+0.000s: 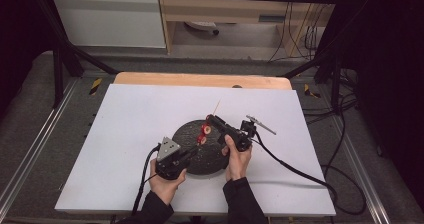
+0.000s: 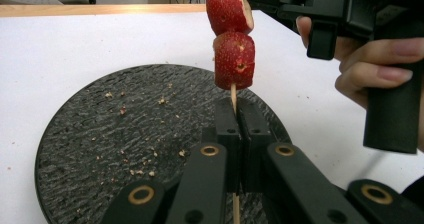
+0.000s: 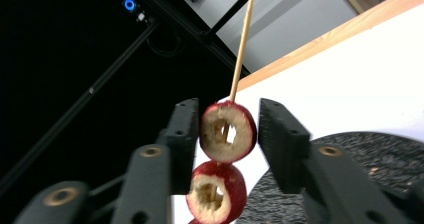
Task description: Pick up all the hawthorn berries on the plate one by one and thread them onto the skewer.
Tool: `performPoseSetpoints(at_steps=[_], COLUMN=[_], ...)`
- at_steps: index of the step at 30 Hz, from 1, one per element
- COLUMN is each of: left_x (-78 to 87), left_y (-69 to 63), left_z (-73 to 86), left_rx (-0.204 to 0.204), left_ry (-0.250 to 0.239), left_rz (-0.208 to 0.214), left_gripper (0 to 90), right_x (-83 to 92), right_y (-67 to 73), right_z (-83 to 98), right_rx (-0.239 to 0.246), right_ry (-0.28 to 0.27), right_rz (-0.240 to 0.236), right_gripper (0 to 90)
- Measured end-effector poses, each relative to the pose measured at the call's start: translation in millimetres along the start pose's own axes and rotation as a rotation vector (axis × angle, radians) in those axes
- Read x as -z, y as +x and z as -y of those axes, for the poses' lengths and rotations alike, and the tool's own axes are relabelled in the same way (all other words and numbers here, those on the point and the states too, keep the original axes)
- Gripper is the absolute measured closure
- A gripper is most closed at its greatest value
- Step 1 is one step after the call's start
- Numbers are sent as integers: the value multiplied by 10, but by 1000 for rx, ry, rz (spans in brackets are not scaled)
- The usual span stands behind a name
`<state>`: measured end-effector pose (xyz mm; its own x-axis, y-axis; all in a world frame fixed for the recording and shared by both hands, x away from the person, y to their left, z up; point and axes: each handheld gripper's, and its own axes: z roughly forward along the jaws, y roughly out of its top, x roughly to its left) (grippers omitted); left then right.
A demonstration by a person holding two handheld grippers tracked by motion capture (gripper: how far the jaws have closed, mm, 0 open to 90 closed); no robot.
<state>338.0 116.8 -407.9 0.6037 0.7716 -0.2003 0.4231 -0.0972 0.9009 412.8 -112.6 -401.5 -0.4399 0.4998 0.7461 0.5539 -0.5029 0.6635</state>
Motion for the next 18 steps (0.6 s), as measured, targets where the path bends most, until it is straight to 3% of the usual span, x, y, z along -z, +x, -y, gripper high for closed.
performPoseSetpoints(at_steps=[10,18], left_x=[89,146], left_y=[98,256], left_z=[34,24], left_rx=[-13,-43], left_ry=[39,97], left_rz=[22,42], left_gripper=[886,886], right_x=[139,370], right_y=[5,-170], right_z=[-114,-157], right_rx=[235,388], right_ry=[112,258], right_rz=[59,117], right_gripper=[252,70])
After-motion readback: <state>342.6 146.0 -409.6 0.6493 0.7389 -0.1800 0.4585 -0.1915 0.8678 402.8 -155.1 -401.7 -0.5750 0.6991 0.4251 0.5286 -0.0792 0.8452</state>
